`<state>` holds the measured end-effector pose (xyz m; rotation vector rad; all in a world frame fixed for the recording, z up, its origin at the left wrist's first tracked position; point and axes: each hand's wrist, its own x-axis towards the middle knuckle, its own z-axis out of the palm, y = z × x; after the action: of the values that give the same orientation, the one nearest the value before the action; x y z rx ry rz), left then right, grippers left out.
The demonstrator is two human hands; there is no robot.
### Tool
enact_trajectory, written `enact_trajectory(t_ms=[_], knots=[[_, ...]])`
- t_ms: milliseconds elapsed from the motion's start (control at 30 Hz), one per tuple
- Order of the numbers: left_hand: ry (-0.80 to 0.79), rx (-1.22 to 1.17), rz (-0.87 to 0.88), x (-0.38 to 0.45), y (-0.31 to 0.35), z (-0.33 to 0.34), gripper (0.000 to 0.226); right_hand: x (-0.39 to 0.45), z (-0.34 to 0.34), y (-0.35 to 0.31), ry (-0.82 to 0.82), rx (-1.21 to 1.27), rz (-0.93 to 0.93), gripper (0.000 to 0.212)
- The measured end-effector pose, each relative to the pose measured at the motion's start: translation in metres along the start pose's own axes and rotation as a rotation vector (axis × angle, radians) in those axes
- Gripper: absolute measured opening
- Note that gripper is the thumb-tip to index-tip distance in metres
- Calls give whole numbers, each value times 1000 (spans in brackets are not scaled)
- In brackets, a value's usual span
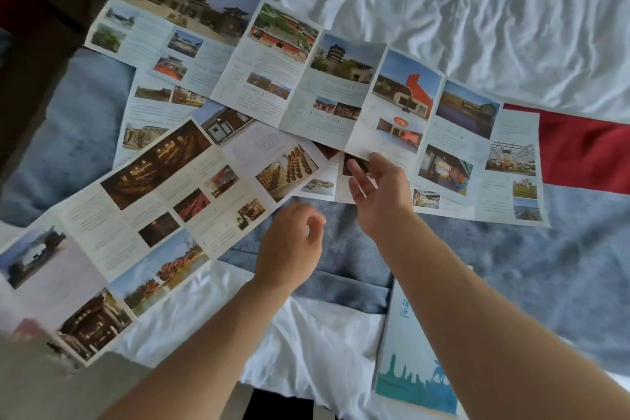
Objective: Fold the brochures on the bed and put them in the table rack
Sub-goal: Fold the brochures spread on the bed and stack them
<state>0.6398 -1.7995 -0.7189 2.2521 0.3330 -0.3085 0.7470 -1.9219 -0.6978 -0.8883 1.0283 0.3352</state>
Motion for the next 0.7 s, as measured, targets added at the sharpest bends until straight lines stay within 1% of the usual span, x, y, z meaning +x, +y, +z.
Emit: enact_trajectory(t_ms=[33, 100, 167, 300, 400, 467, 533, 600, 667, 700], knots=[[29, -69, -38, 2, 2, 0, 14, -2, -4, 0, 22, 23, 0, 16], [83, -192, -124, 6, 9, 1, 12, -6, -14, 0, 84, 43, -14, 22], [104, -321, -232, 9, 16, 3, 16, -10, -27, 1, 170, 11, -31, 24], [134, -687, -474, 12, 33, 8, 38, -17, -61, -1, 322, -30, -36, 16], [249, -953, -633, 12, 44, 17, 54, -21, -88, -5, 355, -60, -34, 14], [326, -1037, -716, 11, 48, 24, 61, -24, -106, -9, 360, -74, -24, 13], [381, -1034, -760, 10, 48, 30, 56, -28, -123, -15, 354, -89, -2, 11], [453, -1019, -823, 8, 50, 35, 46, -32, -140, -19, 311, -99, 17, 8], [500, -984, -858, 5, 51, 40, 25, -36, -155, -22, 257, -140, 5, 6], [493, -980, -865, 1, 53, 43, 15, -36, -161, -24, 233, -168, -22, 6]])
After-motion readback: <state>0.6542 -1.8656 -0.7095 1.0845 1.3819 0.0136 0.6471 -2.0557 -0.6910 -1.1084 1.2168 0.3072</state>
